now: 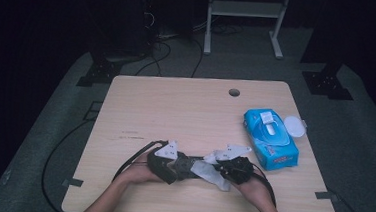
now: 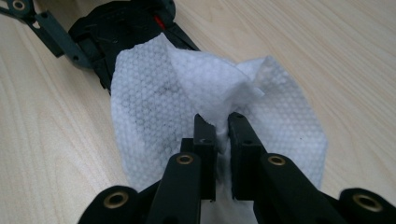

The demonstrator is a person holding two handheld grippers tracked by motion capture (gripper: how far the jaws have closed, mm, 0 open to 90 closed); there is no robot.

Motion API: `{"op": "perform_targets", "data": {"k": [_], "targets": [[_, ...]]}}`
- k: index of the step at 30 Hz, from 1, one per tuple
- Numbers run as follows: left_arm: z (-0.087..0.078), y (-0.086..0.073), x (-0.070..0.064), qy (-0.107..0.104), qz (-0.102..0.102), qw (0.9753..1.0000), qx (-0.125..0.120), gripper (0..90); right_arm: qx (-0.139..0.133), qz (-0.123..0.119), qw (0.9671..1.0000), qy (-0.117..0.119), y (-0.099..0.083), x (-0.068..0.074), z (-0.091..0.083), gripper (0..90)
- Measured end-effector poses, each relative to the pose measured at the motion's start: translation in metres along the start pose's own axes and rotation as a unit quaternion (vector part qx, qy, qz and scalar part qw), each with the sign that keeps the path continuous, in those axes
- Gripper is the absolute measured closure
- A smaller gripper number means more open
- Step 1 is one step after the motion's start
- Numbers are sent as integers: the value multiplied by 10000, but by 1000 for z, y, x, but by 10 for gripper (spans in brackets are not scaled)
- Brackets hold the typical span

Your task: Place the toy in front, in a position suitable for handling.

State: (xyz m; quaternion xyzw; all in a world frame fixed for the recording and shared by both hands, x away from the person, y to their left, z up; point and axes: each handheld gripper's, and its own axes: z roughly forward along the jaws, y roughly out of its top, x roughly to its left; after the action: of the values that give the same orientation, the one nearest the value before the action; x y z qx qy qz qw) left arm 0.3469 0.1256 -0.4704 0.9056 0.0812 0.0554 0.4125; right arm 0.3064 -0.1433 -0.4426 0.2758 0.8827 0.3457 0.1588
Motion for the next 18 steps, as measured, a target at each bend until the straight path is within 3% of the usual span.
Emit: {"op": "perform_targets", "data": {"k": [5,6,7,9,12,14,18], "targets": [[2,1,-1,-65,59,9999,-56,229,-62,-92,9999,87,11,9,7,816],[2,2,-1,-74,105,9999,-32,230,-78,-159,9998,76,14,12,10,790],[3,2,-2,-81,111,9999,-26,230,-93,-243,9996,53,17,16,12,702],[3,2,-3,-90,100,9999,-31,230,-23,-295,9993,216,23,19,14,572],[2,1,-3,-91,103,9999,-56,232,-136,-348,9987,338,23,19,9,466],[3,2,-2,-100,99,9999,-62,232,-277,-287,9984,401,22,16,5,415],[4,3,-4,-118,182,9998,-48,236,-465,-270,9976,433,26,18,11,416]]}}
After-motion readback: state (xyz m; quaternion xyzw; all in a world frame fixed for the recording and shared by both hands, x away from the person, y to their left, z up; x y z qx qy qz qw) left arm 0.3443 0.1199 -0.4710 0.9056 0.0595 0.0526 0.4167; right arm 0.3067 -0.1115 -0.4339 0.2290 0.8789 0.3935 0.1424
